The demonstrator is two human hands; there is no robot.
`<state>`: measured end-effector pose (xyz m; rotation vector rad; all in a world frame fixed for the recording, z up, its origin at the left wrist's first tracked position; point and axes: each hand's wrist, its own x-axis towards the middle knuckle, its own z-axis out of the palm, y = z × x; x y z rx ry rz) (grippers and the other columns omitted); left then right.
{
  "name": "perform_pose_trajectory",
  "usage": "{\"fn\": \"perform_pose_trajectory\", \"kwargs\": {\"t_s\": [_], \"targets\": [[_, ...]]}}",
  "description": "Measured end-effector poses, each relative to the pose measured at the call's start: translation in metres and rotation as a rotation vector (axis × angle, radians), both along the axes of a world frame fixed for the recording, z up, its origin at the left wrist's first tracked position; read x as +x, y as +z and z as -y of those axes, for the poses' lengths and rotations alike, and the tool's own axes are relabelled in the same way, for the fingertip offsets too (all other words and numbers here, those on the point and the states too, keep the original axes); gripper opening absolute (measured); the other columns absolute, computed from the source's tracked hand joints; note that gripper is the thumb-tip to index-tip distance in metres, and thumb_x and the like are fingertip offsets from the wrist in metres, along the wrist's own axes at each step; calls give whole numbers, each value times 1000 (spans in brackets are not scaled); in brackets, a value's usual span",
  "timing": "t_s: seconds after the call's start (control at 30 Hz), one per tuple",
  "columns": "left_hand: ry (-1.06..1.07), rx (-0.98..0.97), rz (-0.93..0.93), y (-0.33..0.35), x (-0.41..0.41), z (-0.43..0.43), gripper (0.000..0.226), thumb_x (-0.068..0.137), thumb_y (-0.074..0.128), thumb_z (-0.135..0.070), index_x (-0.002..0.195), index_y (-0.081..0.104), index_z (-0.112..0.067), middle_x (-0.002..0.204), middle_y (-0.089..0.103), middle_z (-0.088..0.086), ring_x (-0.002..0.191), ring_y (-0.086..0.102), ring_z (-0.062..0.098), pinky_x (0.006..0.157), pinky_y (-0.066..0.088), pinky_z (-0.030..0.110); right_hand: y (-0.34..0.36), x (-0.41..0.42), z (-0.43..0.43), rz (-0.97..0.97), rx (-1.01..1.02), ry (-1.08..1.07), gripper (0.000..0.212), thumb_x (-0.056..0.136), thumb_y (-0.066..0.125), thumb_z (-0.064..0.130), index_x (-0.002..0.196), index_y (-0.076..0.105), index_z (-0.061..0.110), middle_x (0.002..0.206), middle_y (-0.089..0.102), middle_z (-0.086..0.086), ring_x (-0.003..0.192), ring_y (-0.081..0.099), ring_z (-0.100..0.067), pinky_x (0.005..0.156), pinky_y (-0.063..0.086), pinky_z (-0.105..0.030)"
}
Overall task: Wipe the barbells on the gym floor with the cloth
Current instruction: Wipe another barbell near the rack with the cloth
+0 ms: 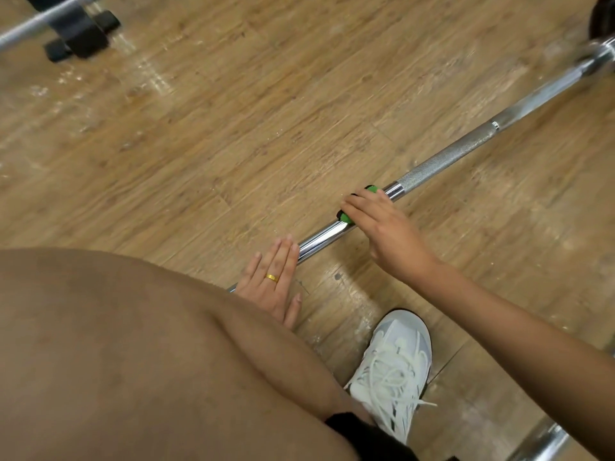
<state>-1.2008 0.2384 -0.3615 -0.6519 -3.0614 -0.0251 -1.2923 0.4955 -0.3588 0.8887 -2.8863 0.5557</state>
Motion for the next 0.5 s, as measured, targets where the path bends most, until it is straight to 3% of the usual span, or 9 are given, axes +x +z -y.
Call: {"fn": "perform_pose_trajectory", "kwargs": {"t_s": [0.17,0.27,0.4,0.5], "targets": [[-19,-47,-30,-5,1,1,82,86,41,-41,156,24,-1,163,27,15,151,24,25,118,26,45,-2,-9,-13,-15,-10,-157,73,71,54,-26,139,54,0,140,56,-15,138,43,-34,121,19,-48],[-17,-12,-13,-4,-3,1,81,85,41,-41,155,29,-2,161,33,15,149,28,25,117,28,44,3,-5,-5,-13,-20,-154,68,72,50,-23,136,57,-1,137,58,-17,137,45,-37,120,20,-51],[3,8,-2,-3,-9,4,79,84,43,-40,153,33,-1,160,36,14,148,31,25,116,30,46,5,-16,-8,-35,34,57,60,84,28,-4,136,58,1,137,58,-14,134,46,-35,120,24,-46],[-5,-2,5,-1,-17,10,79,85,44,-40,152,34,0,159,36,15,147,31,26,115,29,47,6,-29,-6,-17,10,-21,61,77,44,-18,134,59,1,135,60,-15,133,47,-36,119,27,-49]]}}
